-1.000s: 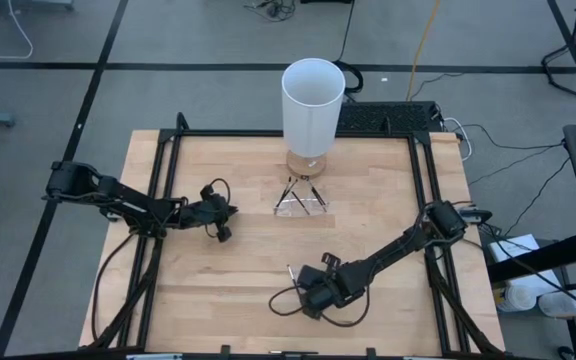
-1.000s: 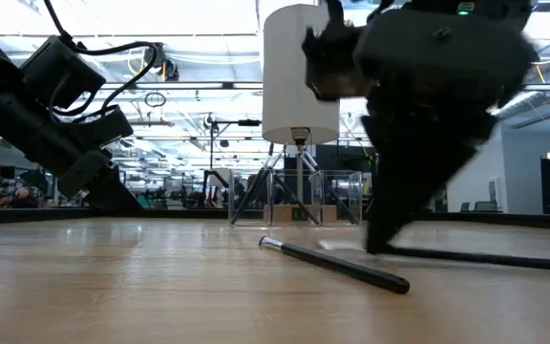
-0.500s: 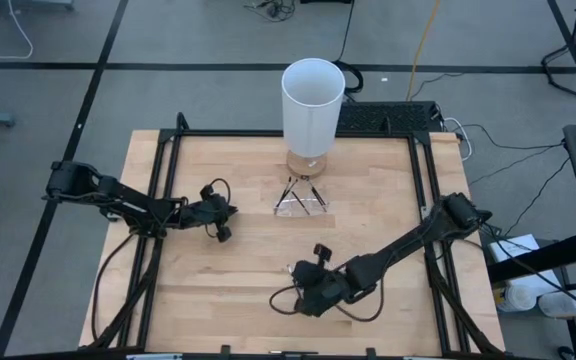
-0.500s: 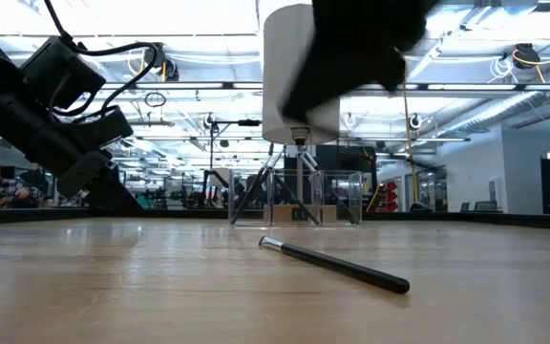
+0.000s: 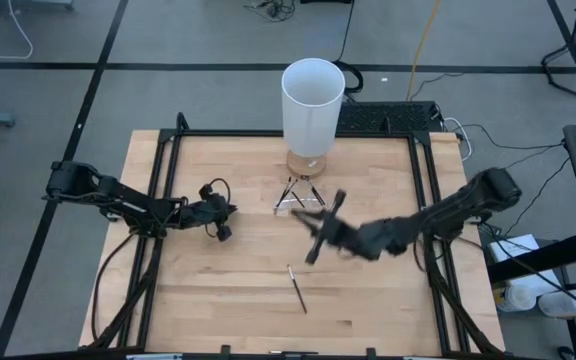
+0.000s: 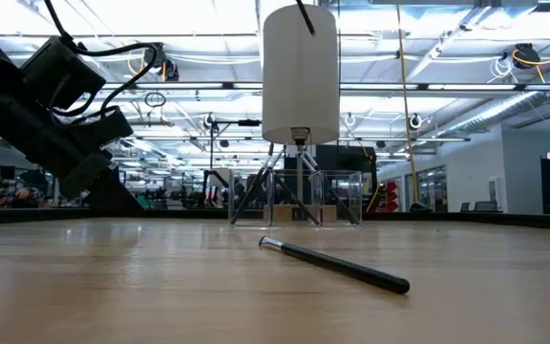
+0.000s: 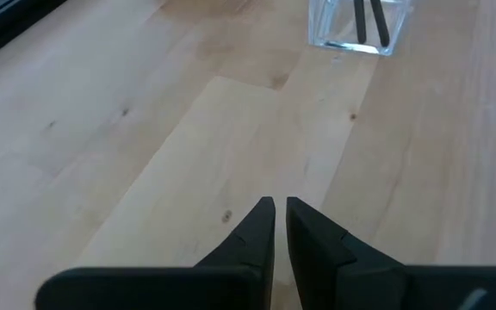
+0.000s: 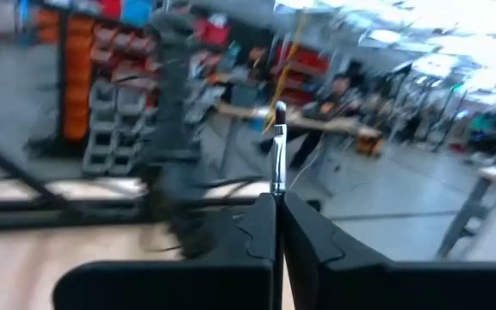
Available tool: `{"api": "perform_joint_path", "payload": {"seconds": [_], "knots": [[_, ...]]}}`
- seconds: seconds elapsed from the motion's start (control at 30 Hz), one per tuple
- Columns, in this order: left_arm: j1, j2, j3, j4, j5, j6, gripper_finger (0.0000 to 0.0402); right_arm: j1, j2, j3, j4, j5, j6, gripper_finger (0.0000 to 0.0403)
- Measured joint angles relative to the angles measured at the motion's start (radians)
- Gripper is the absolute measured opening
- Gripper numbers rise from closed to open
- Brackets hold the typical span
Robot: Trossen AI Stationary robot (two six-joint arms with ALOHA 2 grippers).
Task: Put items in baskets/containers
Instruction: Put the eyeshadow brush into the transparent organizer
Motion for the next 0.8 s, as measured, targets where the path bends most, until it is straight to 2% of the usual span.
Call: {"api": "perform_joint_path", "payload": {"seconds": [0.13,0.33,0.5,0.8], "knots": [[0.000,0.000,0.000,-0.013,-0.012,0.010,0.0042,-0.119,-0.077,-0.238,0.225,-0.094,0.039,0.0000],[0.000,0.000,0.000,-0.013,-0.052,0.020,0.0042,-0.250,-0.094,-0.461,0.395,-0.098,0.151,0.0000],[0.000,0.000,0.000,0.016,-0.089,0.054,0.0042,-0.319,-0.018,-0.550,0.556,-0.098,0.195,0.0000],[0.001,0.000,0.000,0.044,-0.106,0.063,0.0042,-0.375,0.131,-0.566,0.730,-0.175,0.197,0.0000]]}}
